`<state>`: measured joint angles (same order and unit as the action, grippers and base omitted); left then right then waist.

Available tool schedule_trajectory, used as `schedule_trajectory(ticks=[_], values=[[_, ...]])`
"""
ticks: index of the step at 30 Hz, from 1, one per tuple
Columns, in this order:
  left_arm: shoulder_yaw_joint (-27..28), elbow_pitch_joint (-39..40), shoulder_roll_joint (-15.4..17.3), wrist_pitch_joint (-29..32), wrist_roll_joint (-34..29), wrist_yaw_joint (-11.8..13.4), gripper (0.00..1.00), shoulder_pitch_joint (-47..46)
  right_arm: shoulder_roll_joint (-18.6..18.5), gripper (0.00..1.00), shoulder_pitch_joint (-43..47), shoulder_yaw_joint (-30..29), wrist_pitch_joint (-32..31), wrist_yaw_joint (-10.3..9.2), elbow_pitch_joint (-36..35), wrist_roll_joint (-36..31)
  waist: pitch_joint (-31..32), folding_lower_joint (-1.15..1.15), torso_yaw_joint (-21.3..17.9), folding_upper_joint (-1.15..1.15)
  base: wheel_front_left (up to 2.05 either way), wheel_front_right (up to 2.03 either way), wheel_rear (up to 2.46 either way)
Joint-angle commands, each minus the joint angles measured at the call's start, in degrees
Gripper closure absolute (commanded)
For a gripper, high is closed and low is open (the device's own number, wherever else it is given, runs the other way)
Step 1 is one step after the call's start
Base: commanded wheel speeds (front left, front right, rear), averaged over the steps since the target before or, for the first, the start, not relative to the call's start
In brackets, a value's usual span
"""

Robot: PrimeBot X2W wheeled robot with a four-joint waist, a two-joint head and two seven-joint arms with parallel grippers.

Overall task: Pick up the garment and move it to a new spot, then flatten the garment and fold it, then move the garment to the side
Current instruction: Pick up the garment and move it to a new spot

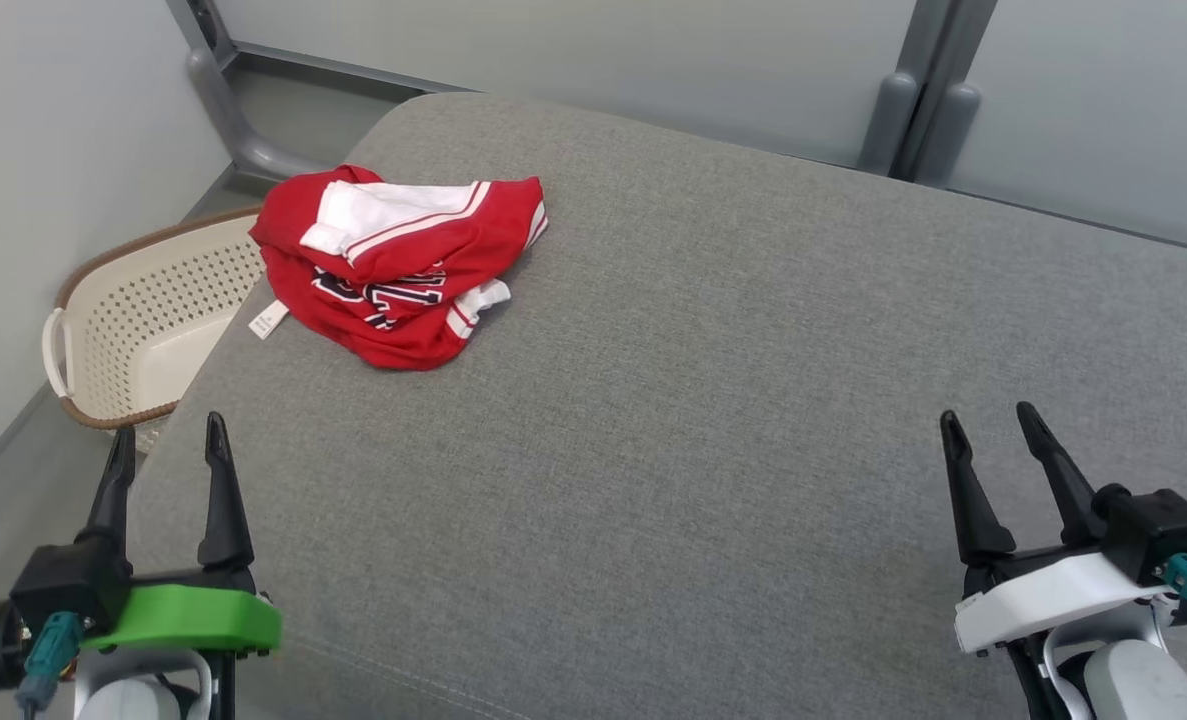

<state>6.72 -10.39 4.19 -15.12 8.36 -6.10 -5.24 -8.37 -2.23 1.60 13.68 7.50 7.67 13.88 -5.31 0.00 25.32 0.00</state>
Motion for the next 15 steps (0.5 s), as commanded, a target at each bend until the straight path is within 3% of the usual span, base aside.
schedule_trajectory(ticks=[1, 15], values=[[0.12, 0.13, -0.03, -0.01, 0.72, -0.31, 0.00, -2.12, -0.65, 0.00, -0.75, -0.31, -0.33, -0.01, -0.50, -0.51, -1.48, 0.00, -1.60, 0.00, 0.00, 0.00, 0.00], [1.19, -5.65, 4.69, 0.00, 2.09, -1.02, 0.00, -24.32, -6.91, 0.00, -4.53, -4.82, -4.12, -0.01, -8.18, -1.77, -15.41, 0.00, -13.27, 0.00, 0.00, 0.00, 0.00]])
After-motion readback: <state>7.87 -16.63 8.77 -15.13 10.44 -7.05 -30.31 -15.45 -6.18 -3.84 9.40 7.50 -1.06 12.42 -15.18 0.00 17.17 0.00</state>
